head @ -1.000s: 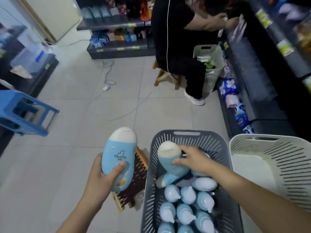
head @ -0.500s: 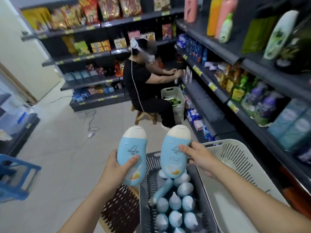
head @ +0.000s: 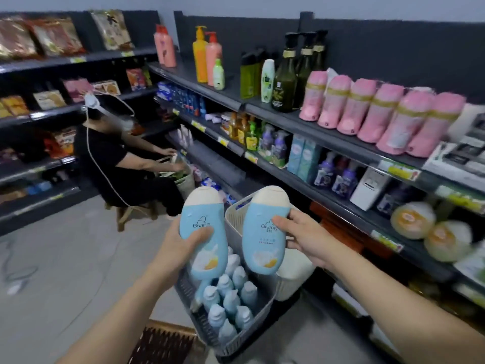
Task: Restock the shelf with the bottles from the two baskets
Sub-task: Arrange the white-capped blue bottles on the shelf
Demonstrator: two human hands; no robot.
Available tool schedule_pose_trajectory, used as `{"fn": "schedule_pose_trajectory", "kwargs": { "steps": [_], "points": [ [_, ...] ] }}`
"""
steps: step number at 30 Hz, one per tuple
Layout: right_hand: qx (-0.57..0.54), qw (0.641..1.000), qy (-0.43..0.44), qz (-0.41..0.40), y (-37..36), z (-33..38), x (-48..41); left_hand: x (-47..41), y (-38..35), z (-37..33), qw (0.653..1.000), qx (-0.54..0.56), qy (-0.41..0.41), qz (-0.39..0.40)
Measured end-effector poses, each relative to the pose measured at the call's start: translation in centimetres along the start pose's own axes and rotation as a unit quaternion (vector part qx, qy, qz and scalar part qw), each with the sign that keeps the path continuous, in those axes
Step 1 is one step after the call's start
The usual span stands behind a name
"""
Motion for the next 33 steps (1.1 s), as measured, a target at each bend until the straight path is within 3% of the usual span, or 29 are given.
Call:
{"fn": "schedule_pose_trajectory", "kwargs": {
  "steps": [4, 10, 20, 24, 33],
  "points": [
    [-0.015, 0.995, 0.002, -0.097, 2.5, -1.0, 7.9, 0.3, -6.8, -0.9, 0.995, 0.024, -0.035, 0.087],
    [-0.044, 0.968, 0.043, -0.242, 7.0, -0.6, 21.9, 2.2, -18.7, -3.0, 0.974, 0.043, -0.022, 0.220],
    [-0.093, 0.849, 0.157, -0.495, 14.1, -1.5, 45.4, 10.2, -40.7, -7.2, 0.915, -0.037, -0.090, 0.392],
    [-0.093, 0.812, 0.179, -0.547, 17.0, -2.5, 55.5, 14.6, -50.1, -8.4, 0.900, -0.028, -0.103, 0.422],
    [-0.078, 0.777, 0.222, -0.584, 23.5, -4.0, 72.2, 24.0, -68.3, -10.5, 0.871, 0.002, -0.143, 0.471]
  ]
}}
Point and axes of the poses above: each hand's wrist, its own x-axis away from the middle knuckle, its own y-axis out of the back of the hand, z = x × y, the point moved 4 cm from there along -x, towards the middle knuckle, and after that the axes turned 11 degrees about z, right-handed, at the moved point
